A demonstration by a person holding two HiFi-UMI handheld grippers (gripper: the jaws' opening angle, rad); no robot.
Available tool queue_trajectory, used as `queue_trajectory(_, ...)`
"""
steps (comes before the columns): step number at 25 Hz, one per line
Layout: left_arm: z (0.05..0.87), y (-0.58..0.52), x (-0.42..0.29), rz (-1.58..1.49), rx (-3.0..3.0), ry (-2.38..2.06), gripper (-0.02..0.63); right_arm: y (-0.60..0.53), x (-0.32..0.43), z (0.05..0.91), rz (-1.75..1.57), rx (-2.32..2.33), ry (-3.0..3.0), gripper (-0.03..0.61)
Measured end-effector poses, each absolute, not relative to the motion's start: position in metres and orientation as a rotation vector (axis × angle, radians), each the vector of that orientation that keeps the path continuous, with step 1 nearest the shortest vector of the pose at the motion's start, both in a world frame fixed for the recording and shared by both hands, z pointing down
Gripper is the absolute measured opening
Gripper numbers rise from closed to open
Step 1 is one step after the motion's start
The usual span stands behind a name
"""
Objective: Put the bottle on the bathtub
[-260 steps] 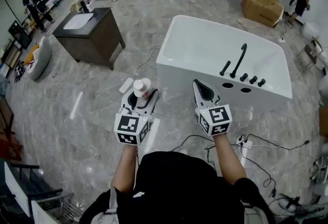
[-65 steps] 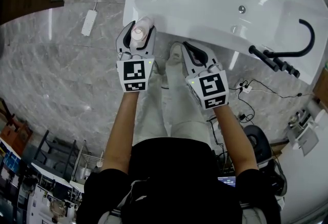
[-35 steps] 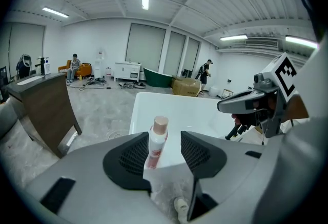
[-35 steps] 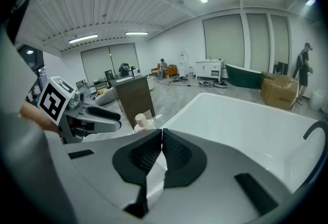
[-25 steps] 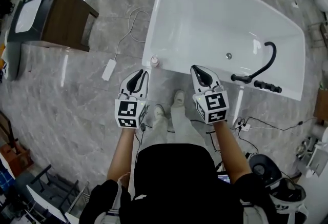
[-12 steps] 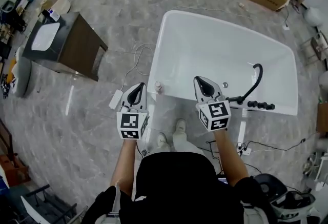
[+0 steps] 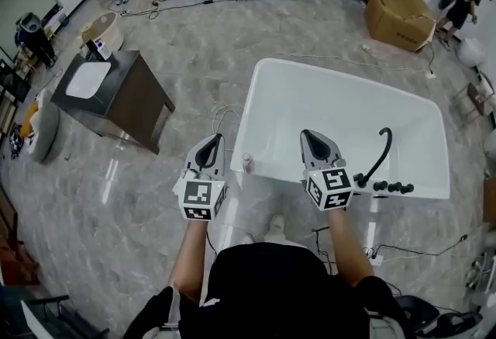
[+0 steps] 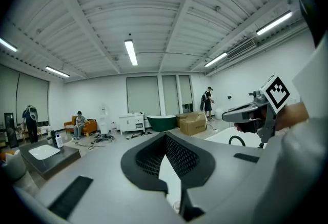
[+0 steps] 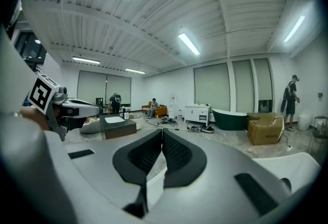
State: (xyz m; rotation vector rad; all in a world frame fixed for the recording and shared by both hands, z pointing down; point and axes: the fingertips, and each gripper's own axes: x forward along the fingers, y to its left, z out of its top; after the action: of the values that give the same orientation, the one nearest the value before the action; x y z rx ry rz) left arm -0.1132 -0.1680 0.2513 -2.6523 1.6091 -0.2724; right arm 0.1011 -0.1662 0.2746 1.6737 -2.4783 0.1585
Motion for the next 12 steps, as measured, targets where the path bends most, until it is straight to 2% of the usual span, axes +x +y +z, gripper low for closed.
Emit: queue_trajectory(12, 0.211, -0.163, -0.105, -0.195, -2.621, 1.581, 0.014, -0.163, 0.095, 0.232, 0.039, 1.681, -2.546, 0.025)
